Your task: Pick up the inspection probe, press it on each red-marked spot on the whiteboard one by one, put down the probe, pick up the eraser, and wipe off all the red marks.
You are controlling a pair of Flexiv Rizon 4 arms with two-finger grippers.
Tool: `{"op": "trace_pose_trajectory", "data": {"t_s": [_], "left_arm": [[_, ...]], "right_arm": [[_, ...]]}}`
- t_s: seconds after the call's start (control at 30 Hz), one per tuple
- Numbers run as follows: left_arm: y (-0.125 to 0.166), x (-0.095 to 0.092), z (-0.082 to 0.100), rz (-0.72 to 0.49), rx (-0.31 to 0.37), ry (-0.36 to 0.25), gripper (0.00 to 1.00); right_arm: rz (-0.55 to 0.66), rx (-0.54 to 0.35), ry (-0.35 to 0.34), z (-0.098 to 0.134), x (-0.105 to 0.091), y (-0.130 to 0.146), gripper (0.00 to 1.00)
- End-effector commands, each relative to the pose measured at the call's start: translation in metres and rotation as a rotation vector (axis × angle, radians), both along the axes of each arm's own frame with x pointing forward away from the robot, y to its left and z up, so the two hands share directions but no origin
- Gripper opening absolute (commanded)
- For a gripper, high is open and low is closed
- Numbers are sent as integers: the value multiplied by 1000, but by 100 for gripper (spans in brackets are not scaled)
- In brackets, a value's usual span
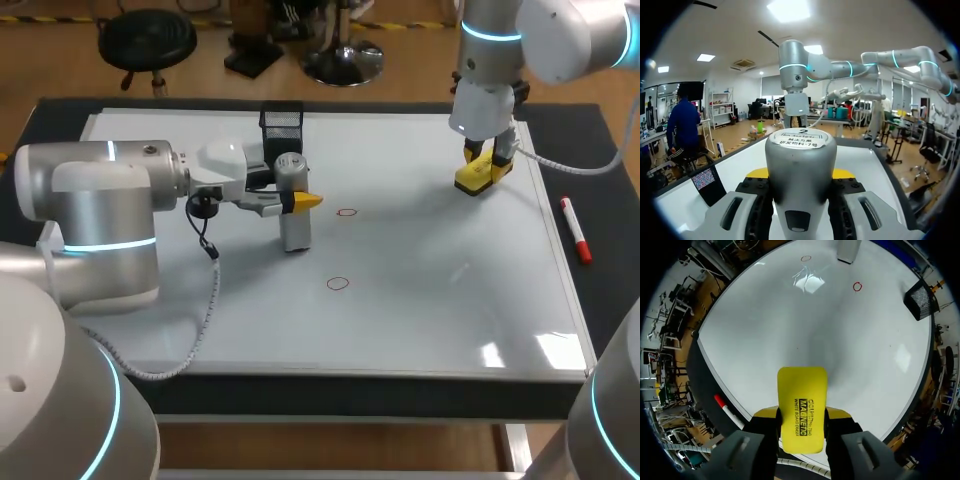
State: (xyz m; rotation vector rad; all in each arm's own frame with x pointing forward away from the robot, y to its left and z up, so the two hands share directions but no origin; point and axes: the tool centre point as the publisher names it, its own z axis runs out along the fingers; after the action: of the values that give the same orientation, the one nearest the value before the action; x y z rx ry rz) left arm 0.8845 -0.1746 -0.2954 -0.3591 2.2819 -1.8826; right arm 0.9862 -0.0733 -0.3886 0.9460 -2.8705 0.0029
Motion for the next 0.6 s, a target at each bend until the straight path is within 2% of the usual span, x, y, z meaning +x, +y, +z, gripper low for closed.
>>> {"op": "trace_pose_trajectory", "data": {"t_s": [0.03,0.3,0.6], "left_arm": [[1,-3,-3,4,-5,-4,0],[6,-4,5,14,-8,-19,0],[34,-11,22,54,-11,-56,0]], "right_arm": [[2,-5,3,1,1,0,0],[2,-5,3,1,1,0,0],[2,-5,3,1,1,0,0]]}}
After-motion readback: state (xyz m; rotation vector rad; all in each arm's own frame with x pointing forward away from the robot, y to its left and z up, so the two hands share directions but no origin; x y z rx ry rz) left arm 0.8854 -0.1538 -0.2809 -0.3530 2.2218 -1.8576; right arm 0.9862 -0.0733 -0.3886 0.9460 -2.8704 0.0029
